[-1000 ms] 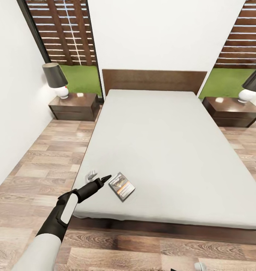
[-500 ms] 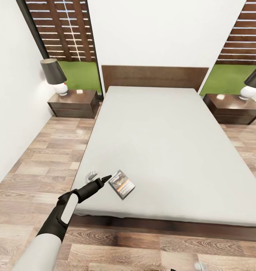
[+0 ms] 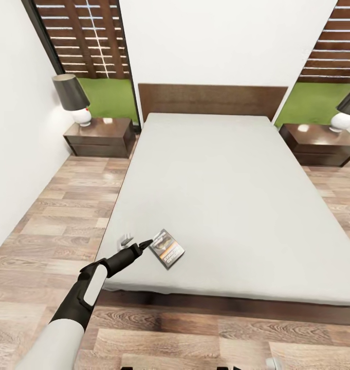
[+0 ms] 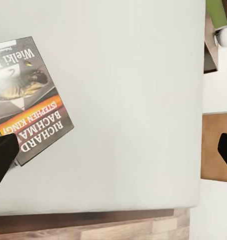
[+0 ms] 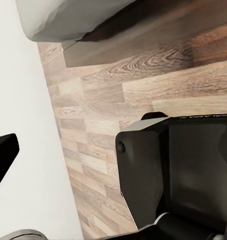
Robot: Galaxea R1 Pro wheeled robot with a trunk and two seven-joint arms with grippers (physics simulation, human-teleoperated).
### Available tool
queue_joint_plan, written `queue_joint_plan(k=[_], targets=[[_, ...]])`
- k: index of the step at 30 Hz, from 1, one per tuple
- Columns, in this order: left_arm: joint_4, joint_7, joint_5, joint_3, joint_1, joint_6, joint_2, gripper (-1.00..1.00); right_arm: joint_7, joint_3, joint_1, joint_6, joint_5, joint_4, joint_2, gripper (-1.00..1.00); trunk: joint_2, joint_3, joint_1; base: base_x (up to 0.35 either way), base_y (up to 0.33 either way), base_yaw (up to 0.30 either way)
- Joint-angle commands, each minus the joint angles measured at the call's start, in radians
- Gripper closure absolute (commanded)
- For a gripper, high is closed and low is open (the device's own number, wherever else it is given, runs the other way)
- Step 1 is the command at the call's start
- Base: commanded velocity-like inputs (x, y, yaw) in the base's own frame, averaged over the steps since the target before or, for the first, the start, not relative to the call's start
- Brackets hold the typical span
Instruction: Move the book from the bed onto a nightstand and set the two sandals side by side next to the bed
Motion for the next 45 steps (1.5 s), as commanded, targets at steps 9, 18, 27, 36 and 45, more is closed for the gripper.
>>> queue_joint_plan(k=[9, 18, 27, 36, 45], targets=[[0.0, 0.004, 0.004, 0.003, -0.001, 0.008, -0.001, -1.0, 0.003, 0.0, -0.001, -0.002, -0.001, 0.001, 0.0, -1.0, -0.002, -0.015, 0.0, 0.0, 0.0, 0.0], [-0.001, 0.003, 0.004, -0.002, -0.001, 0.008, -0.002, -1.0, 0.003, 0.0, -0.001, -0.002, -0.001, 0.0, 0.0, -1.0, -0.002, -0.03, 0.0, 0.001, 0.0, 0.0], [-0.003, 0.0, 0.006, -0.003, -0.001, 0.008, -0.002, -1.0, 0.003, 0.0, -0.001, -0.002, -0.001, 0.0, 0.0, -1.0, -0.002, -0.036, 0.0, 0.179, 0.0, 0.0], [-0.003, -0.001, 0.006, -0.003, -0.001, 0.009, -0.002, -1.0, 0.003, 0.0, -0.001, -0.002, -0.001, 0.0, 0.0, -1.0, -0.002, -0.036, 0.0, 0.098, 0.0, 0.0], [-0.003, -0.002, 0.006, -0.003, -0.001, 0.008, -0.002, -1.0, 0.003, 0.001, -0.001, -0.002, -0.001, 0.0, 0.0, -1.0, -0.002, -0.036, 0.0, 0.12, 0.0, 0.0]])
